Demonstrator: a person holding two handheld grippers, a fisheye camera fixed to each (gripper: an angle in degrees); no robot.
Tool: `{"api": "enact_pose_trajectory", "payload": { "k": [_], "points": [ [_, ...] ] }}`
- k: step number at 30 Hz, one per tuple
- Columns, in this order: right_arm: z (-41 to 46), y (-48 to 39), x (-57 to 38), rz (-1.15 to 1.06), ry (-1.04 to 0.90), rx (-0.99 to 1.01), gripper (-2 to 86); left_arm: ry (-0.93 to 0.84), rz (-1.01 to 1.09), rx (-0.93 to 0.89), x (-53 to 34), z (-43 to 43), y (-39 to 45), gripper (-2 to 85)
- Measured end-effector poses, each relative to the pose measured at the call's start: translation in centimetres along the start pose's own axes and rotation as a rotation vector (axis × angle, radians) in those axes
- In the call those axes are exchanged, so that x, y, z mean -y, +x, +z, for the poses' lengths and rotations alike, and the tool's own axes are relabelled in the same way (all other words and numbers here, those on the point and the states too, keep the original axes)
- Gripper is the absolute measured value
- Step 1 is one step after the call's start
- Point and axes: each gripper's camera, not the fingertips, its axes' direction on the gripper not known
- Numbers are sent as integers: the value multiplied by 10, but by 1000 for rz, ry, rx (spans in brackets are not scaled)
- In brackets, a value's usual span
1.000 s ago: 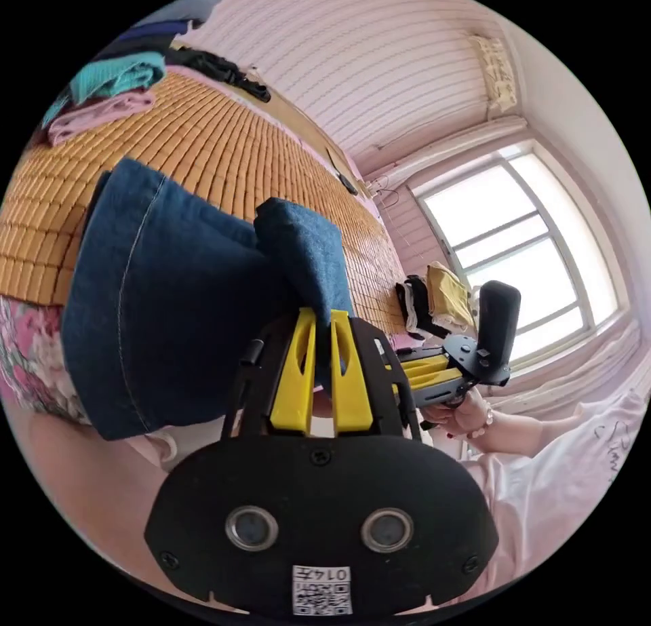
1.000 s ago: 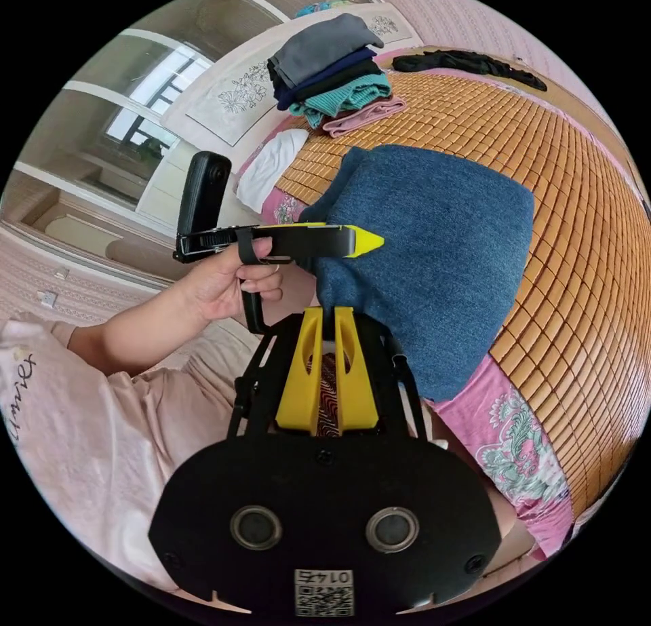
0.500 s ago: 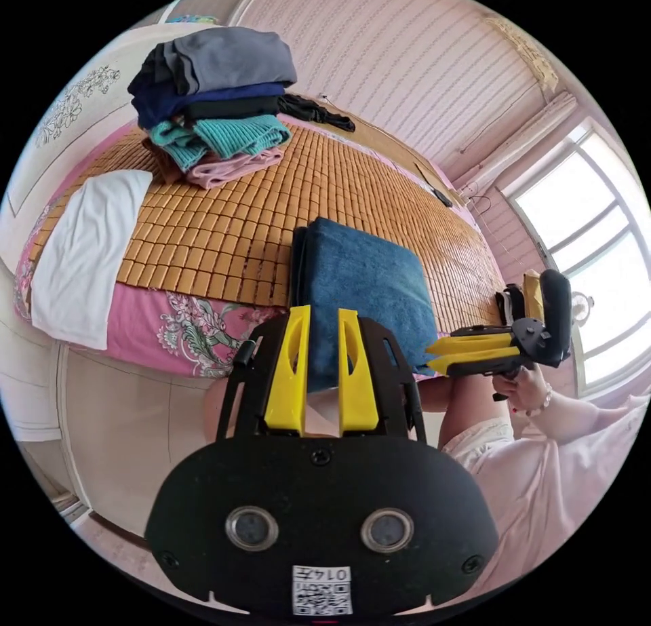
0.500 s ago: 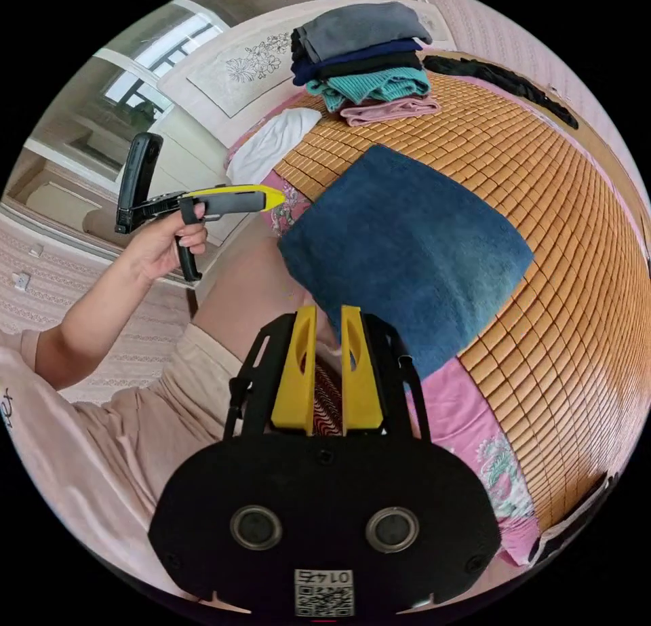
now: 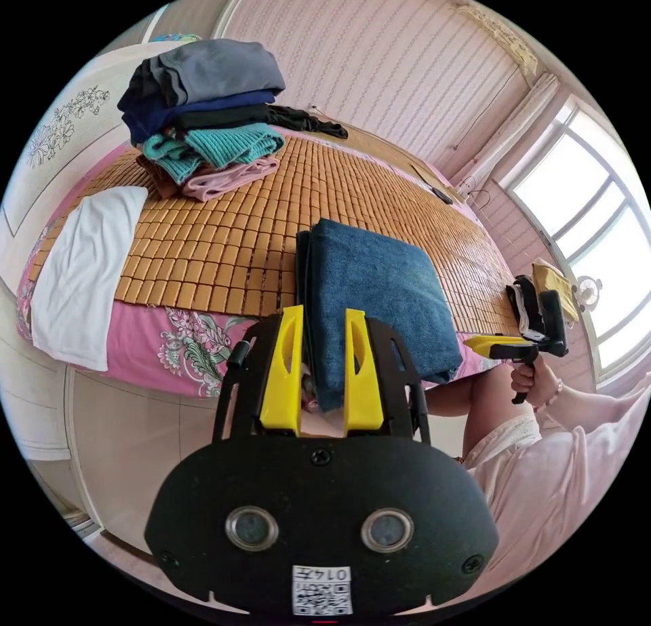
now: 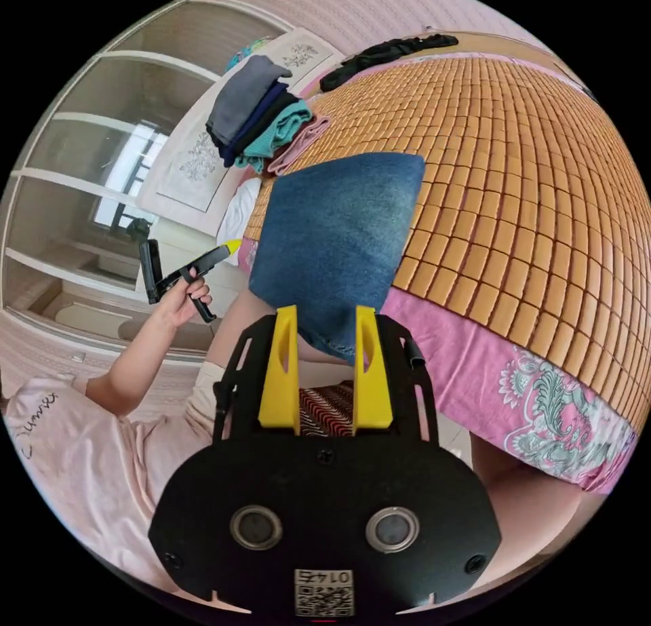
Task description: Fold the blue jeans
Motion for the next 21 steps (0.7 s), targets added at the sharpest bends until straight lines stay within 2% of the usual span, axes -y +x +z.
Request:
{"api": "enact_pose_trajectory", "payload": {
  "k": [3, 8, 14, 19, 21],
  "points": [
    [-11, 36, 15, 159, -6, 97, 180, -12, -8, -28, 11, 18, -10, 133],
    [-6, 58, 19, 244, -51, 300, 146, -85, -94, -137, 21, 60, -24, 145],
    [-37, 66, 10, 293, -54, 360, 72, -156, -15, -114, 23, 93, 1, 163],
    [-79, 72, -17, 298, -35, 325, 64, -185, 28, -124, 26, 123, 24, 170],
    [-92, 81, -35, 343, -15, 337, 65, -227, 53, -187, 27, 146, 44, 173]
  ]
}}
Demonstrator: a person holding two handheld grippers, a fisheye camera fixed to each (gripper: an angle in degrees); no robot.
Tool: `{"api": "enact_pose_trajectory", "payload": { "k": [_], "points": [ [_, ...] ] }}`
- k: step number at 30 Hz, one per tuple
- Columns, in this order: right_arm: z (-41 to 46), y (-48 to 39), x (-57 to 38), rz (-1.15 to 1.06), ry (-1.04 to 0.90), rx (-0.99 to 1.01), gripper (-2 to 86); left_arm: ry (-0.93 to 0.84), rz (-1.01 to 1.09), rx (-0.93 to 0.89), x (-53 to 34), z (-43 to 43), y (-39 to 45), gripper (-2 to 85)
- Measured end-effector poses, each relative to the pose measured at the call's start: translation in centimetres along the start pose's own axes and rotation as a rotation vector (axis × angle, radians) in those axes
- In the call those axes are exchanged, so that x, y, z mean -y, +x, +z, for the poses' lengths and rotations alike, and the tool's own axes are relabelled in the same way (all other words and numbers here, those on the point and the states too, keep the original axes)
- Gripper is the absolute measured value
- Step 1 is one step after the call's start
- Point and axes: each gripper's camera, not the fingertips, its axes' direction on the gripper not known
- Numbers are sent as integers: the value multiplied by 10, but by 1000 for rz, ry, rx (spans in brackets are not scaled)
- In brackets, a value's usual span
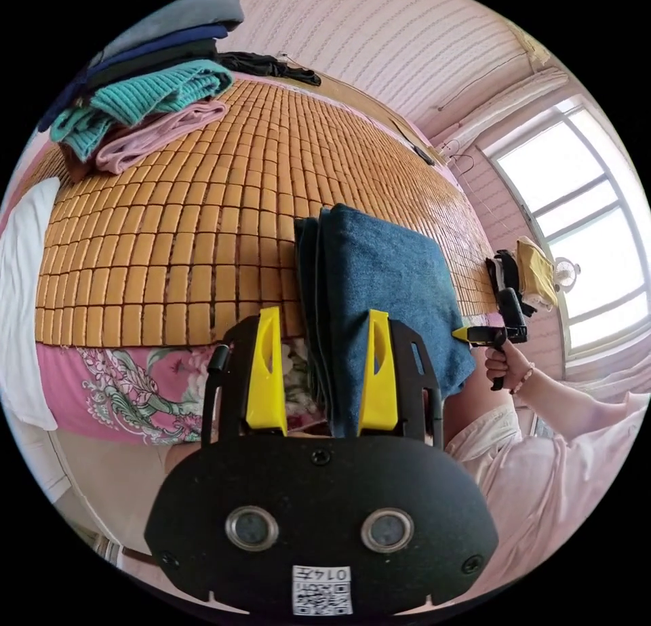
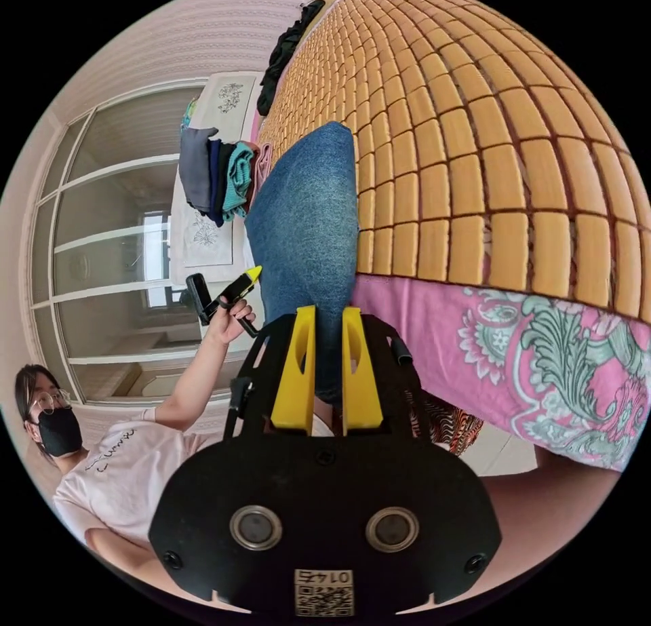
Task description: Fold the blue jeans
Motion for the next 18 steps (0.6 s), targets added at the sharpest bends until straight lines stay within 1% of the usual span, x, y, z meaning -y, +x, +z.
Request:
{"api": "enact_pose_trajectory", "payload": {
  "k": [1, 3, 7, 9, 13, 15, 17, 18],
  "points": [
    [-8, 4, -11, 11, 13, 9, 65, -16, 19, -8, 2, 7, 6, 175],
    [-17, 6, -26, 22, 22, 16, 65, -89, 81, 40, 7, 37, 29, 176],
    [-25, 12, -56, 125, 30, 94, 65, -83, 120, 28, 6, 64, 45, 159],
    [-28, 6, -69, 135, 44, 108, 64, -78, 138, -15, 0, 76, 46, 128],
    [-38, -43, -92, -5, 48, 0, 53, -109, 171, 19, -6, 86, 57, 73],
    [-43, -76, -98, -93, 55, -73, 48, -95, 210, 103, -14, 92, 73, 64],
    [-52, -128, -105, -244, 73, -185, 43, -62, 203, 110, -24, 95, 80, 63],
    [-54, -141, -106, -282, 77, -217, 42, -41, 181, 83, -31, 97, 81, 62]
  ]
}}
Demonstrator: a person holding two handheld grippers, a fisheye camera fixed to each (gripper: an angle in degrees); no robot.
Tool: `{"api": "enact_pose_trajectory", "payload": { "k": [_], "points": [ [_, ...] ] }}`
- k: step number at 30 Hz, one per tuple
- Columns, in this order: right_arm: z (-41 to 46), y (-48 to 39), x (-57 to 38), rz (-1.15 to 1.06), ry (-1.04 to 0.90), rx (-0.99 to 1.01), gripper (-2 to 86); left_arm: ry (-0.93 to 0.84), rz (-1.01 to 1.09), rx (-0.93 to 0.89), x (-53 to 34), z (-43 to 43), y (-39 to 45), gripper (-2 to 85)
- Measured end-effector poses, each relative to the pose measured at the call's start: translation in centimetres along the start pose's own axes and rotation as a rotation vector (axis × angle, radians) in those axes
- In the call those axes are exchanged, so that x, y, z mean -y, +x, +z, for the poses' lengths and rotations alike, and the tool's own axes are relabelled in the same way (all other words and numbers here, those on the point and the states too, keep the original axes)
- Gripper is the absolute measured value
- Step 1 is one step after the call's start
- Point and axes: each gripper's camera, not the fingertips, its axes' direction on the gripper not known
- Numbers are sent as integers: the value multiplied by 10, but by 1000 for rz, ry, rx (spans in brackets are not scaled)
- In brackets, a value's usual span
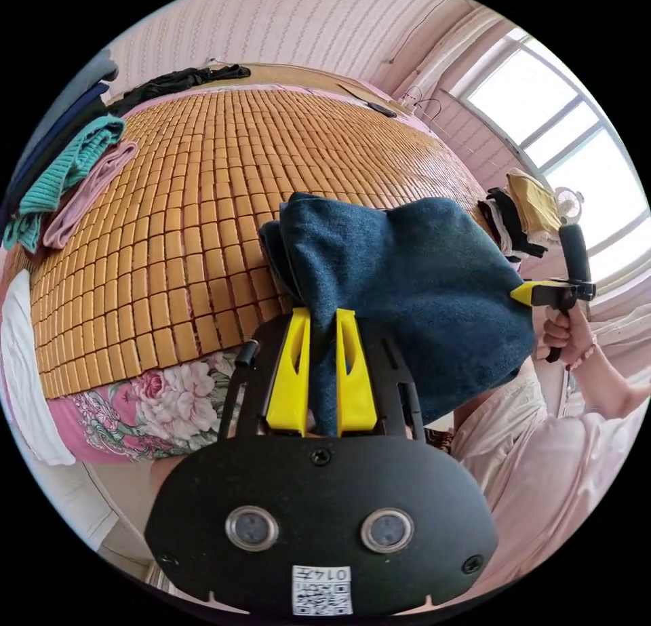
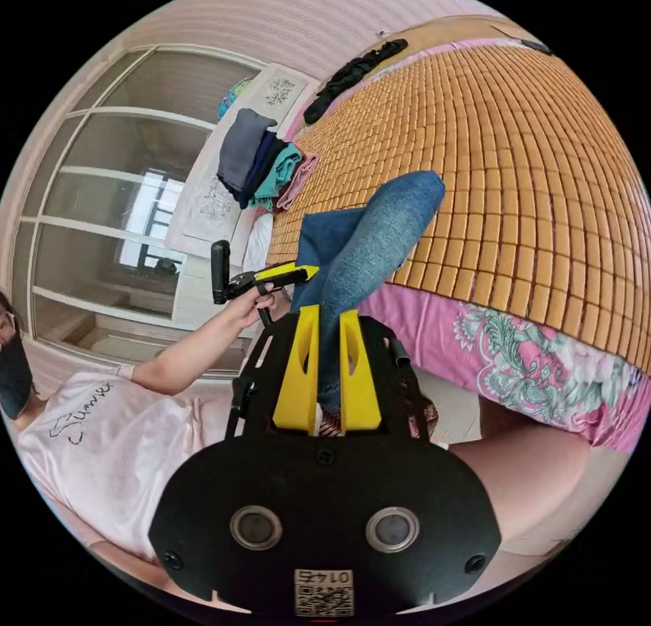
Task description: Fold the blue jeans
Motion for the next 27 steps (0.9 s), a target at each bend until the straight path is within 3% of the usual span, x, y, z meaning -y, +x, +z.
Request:
{"api": "enact_pose_trajectory", "payload": {
  "k": [3, 7, 12, 16, 19, 22, 23, 27],
  "points": [
    [-27, -55, 4, -173, 23, -163, 38, 62, -97, -90, -8, 7, 16, 60],
    [-93, -90, -10, -267, 106, -306, 35, 166, -50, -193, 13, 19, 70, 57],
    [-235, -95, -56, -209, 284, -484, 36, 273, 255, -429, 111, 27, 221, 58],
    [-373, -72, -102, -24, 429, -577, 47, 249, 432, -511, 184, 49, 361, 68],
    [-423, -17, -126, 227, 515, -791, 50, 174, 496, -478, 229, 105, 458, 78],
    [-428, 68, -148, 531, 612, -969, 20, 132, 558, -406, 244, 176, 513, 67],
    [-417, 106, -153, 609, 586, -900, 13, 67, 563, -384, 245, 202, 523, 66],
    [-383, 138, -163, 625, 623, -974, 1, 111, 666, -530, 234, 227, 527, 65]
  ]
}}
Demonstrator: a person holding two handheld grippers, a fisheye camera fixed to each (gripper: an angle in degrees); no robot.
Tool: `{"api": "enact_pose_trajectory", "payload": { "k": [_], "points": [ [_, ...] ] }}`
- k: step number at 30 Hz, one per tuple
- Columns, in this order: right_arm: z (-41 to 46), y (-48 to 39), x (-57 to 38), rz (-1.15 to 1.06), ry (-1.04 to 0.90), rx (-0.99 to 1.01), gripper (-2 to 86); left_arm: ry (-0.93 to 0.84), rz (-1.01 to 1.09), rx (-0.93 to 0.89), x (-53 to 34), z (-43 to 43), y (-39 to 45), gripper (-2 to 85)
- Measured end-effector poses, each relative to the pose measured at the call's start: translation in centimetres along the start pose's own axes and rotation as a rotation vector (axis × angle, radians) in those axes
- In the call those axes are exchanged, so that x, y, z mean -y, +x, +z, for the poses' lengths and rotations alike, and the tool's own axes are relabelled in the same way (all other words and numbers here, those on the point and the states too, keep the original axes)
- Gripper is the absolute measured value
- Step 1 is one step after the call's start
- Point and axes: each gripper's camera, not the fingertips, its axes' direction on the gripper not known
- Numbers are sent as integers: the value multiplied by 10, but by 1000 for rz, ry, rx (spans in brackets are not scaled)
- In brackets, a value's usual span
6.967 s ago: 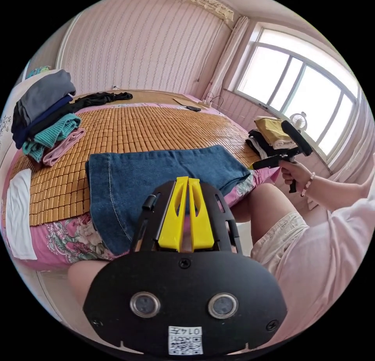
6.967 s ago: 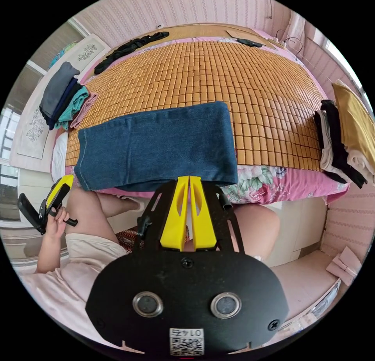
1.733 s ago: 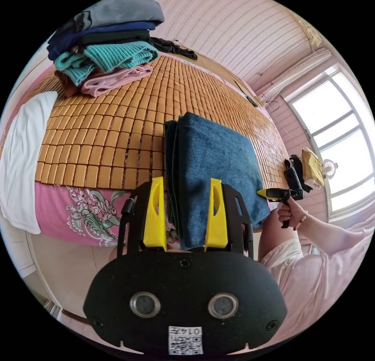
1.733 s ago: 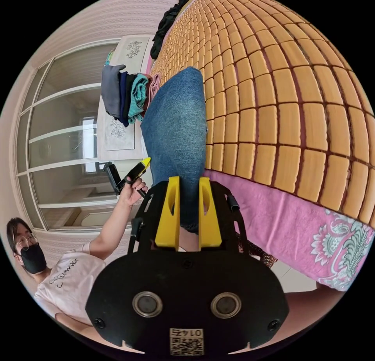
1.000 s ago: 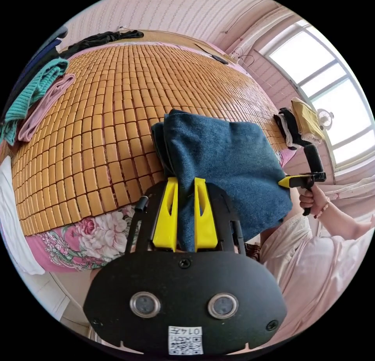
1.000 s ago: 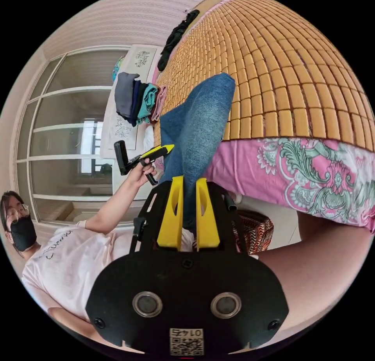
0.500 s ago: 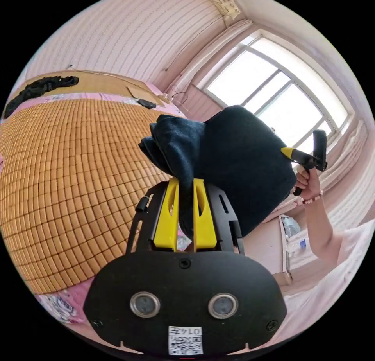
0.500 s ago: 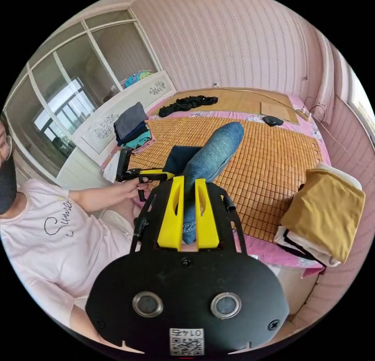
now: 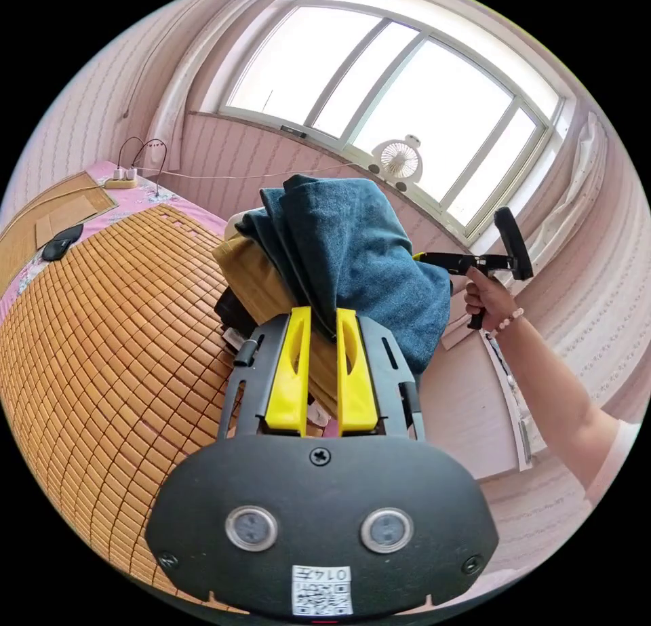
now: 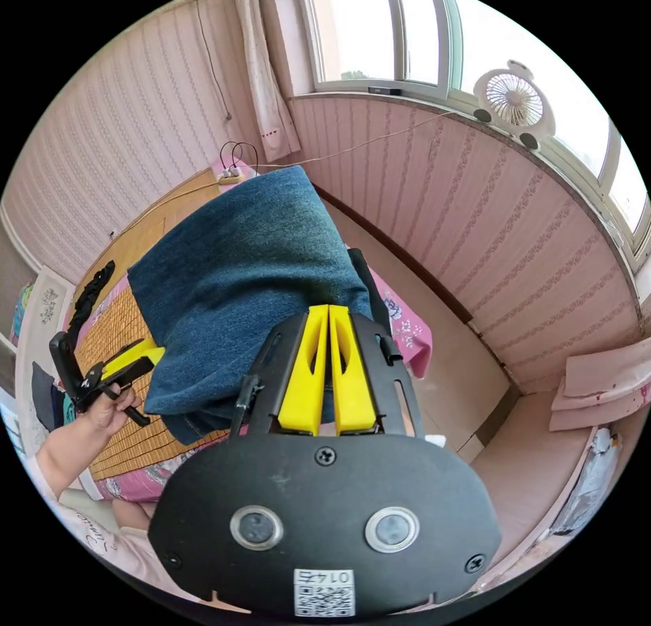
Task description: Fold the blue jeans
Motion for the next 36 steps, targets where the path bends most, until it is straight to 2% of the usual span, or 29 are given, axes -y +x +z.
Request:
{"api": "enact_pose_trajectory", "payload": {
  "k": [3, 7, 12, 18, 22, 28, 30, 32, 34, 36],
  "points": [
    [4, -8, -12, -24, 41, -30, -2, 7, 20, 1, 0, 2, 4, 64],
    [6, -11, -26, 25, 50, 39, -5, -4, -34, -4, 0, -12, 5, 66],
    [8, -29, -58, 12, 62, 42, -6, 30, -81, 63, -42, -67, 5, 65],
    [14, -59, -93, 29, 77, 39, 18, -15, -185, 102, -94, -109, 1, 65],
    [14, -104, -131, -93, 108, -26, 56, -40, -163, 99, -102, -128, 15, 68],
    [38, -205, -259, -373, 131, 142, 87, 54, 38, 127, -152, -224, 59, 71],
    [67, -239, -305, -442, 43, 195, 91, 72, 98, 249, -202, -283, 72, 70],
    [110, -290, -363, -529, -119, 337, 93, 93, 125, 374, -244, -333, 81, 69],
    [133, -334, -403, -599, -192, 444, 81, 99, 64, 512, -288, -390, 84, 68],
    [147, -385, -437, -703, -225, 519, 81, 121, -107, 715, -349, -474, 88, 68]
  ]
}}
